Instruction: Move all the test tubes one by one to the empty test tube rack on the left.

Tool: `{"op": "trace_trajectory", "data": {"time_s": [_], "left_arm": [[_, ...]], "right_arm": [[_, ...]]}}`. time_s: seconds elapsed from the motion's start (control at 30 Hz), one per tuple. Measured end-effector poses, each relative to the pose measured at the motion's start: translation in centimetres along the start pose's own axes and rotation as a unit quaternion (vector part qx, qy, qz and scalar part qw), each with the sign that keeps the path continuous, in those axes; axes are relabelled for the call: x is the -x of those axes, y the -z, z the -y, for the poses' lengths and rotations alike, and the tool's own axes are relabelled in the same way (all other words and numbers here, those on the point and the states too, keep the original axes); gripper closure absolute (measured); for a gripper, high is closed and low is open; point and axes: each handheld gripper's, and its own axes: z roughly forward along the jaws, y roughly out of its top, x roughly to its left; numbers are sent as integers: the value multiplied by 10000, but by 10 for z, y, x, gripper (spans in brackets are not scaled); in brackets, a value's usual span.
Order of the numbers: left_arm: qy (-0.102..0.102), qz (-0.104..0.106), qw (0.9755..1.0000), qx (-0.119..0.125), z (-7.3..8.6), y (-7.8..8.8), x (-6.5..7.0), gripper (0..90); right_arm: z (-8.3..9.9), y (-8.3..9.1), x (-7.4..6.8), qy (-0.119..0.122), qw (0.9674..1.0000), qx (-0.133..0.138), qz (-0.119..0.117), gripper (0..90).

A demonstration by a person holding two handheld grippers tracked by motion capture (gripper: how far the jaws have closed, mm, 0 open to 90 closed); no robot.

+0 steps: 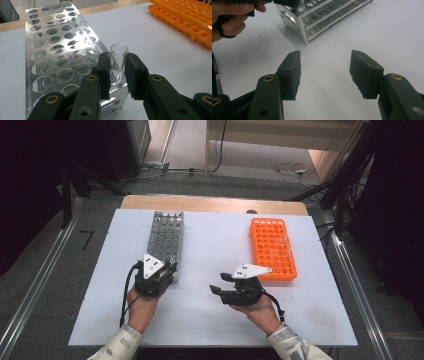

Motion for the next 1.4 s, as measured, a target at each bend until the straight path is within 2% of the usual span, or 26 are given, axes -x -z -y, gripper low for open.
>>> {"op": "trace_trajectory", "data": {"time_s": [0.13, 0.23, 0.27, 0.3, 0.37, 0.4, 0.43, 0.47, 0.5, 0.6, 0.63, 0.7, 0.73, 1.0, 1.13, 1.2, 1.27, 1.3, 1.33, 1.4], "left_arm": [[7, 98, 9999, -38, 0, 0, 1, 669], [117, 130, 9998, 49, -1, 3, 0, 569], [178, 122, 9997, 102, -2, 5, -1, 569], [242, 123, 9995, 162, -2, 7, -2, 481], [316, 0, 9990, 330, -2, 11, -3, 377], [297, -100, 9988, 374, -1, 13, -3, 377], [305, -159, 9985, 426, 0, 14, -3, 309], [356, -216, 9981, 447, 2, 16, -4, 309], [420, -257, 9978, 449, 2, 16, -5, 246], [554, -309, 9968, 483, 3, 20, -9, 217], [572, -325, 9966, 505, 4, 20, -10, 211], [587, -369, 9964, 489, 5, 21, -12, 203], [596, -380, 9963, 495, 6, 22, -14, 201], [745, -410, 9949, 552, 7, 24, -21, 178], [759, -410, 9946, 571, 6, 25, -21, 158], [747, -407, 9949, 546, 6, 25, -21, 139], [754, -421, 9948, 548, 6, 25, -21, 135], [755, -415, 9948, 546, 6, 25, -21, 132], [757, -423, 9947, 548, 5, 25, -22, 132], [780, -411, 9945, 563, 5, 26, -22, 132]], "right_arm": [[1, -1, 0, -5, 10000, -15, 10, 407], [2, 1, 2, -9, 10000, 2, 46, 405], [2, 1, 2, -9, 10000, 2, 46, 405], [3, 4, 4, -35, 9999, 20, 102, 405], [5, 7, 9, -63, 9998, 46, 178, 403], [5, 7, 9, -63, 9998, 46, 178, 403], [8, 11, 14, -78, 9995, 19, 316, 399], [8, 11, 14, -78, 9995, 19, 316, 399], [12, 15, 20, -114, 9989, 13, 449, 399], [15, 21, 27, -177, 9982, 51, 570, 394], [17, 28, 34, -271, 9973, 119, 674, 391], [18, 31, 37, -305, 9968, 154, 729, 388], [20, 38, 43, -382, 9955, 215, 839, 378], [29, 58, 59, -540, 9911, 287, 1185, 355], [35, 62, 70, -624, 9869, 219, 1472, 332], [37, 66, 77, -756, 9837, 260, 1611, 313], [38, 68, 79, -777, 9827, 272, 1661, 303], [39, 70, 82, -830, 9800, 272, 1789, 299], [40, 71, 85, -842, 9786, 285, 1853, 299], [41, 71, 87, -863, 9774, 291, 1908, 299]]}}
